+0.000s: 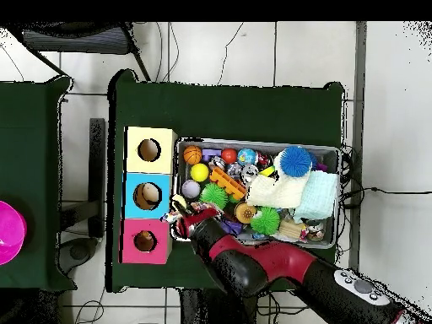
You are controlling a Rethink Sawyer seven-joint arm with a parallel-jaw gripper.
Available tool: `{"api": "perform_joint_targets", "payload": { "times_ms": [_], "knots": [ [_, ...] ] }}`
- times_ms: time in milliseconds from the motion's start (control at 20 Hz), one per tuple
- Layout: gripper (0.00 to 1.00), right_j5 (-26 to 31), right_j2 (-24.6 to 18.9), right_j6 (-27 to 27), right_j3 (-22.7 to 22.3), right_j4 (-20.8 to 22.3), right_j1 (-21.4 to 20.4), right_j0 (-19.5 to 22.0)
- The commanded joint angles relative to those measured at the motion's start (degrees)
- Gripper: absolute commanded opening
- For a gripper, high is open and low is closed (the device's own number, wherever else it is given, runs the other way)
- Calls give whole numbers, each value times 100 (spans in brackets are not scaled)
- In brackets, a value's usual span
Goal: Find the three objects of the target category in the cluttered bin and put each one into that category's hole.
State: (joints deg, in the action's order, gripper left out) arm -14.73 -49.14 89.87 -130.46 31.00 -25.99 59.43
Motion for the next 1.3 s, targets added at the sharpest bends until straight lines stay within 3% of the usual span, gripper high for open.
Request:
{"api": "perform_joint_targets", "payload": {
  "times_ms": [50,300,450,600,850,1050,1300],
  "knots": [
    [0,-1405,-780,1065,292,848,804,179],
    [0,-1902,-776,1152,569,1296,985,252],
    [0,-1860,-708,1232,776,1537,1071,307],
    [0,-1547,43,896,961,1028,628,67],
    [0,-1577,1454,520,1080,230,-179,-561],
    [0,-1715,1939,491,1188,158,-247,-711],
    [0,-2161,2232,651,1270,233,-138,-755]
  ]
}}
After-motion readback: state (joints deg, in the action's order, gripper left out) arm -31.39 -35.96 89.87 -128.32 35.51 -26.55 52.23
